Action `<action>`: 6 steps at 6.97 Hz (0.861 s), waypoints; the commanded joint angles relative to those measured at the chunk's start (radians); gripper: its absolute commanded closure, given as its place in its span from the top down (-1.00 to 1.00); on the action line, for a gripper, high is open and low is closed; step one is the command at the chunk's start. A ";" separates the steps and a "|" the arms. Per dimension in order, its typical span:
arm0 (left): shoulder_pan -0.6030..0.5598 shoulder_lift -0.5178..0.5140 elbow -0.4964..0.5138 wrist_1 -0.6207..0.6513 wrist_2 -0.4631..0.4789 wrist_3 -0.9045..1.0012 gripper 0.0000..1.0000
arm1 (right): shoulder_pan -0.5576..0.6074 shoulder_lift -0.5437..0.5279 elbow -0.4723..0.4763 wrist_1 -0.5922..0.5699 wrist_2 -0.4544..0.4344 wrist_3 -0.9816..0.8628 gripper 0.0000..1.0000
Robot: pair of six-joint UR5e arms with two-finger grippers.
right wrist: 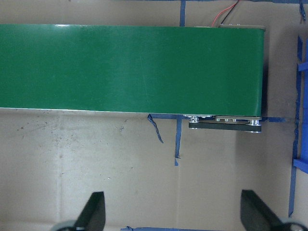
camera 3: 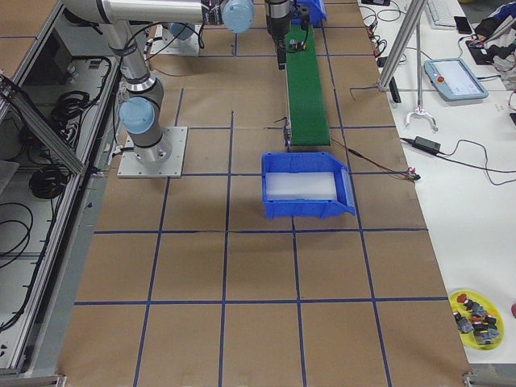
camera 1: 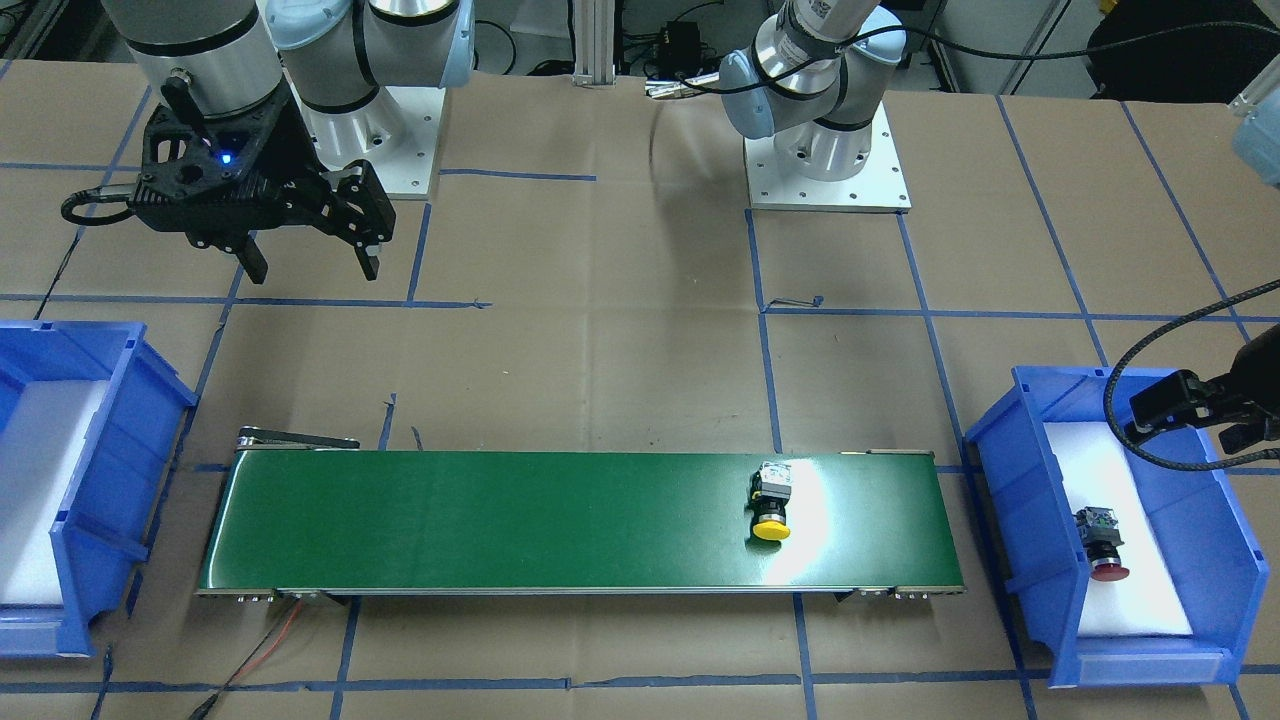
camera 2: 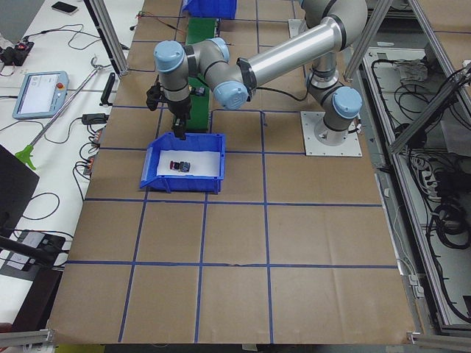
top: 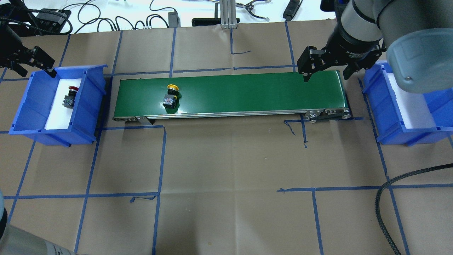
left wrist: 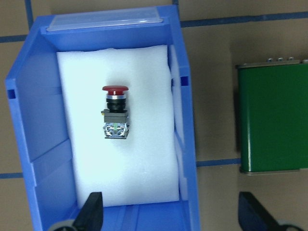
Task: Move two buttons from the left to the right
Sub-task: 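Return the left gripper to the bin and grasp the red button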
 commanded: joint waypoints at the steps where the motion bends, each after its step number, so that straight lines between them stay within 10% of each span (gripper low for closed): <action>1: 0.012 -0.052 -0.009 0.076 -0.005 0.013 0.99 | 0.000 0.000 -0.002 0.001 0.000 0.000 1.00; 6: 0.012 -0.175 -0.090 0.291 -0.011 0.012 0.99 | 0.000 0.064 0.007 -0.014 0.000 0.002 1.00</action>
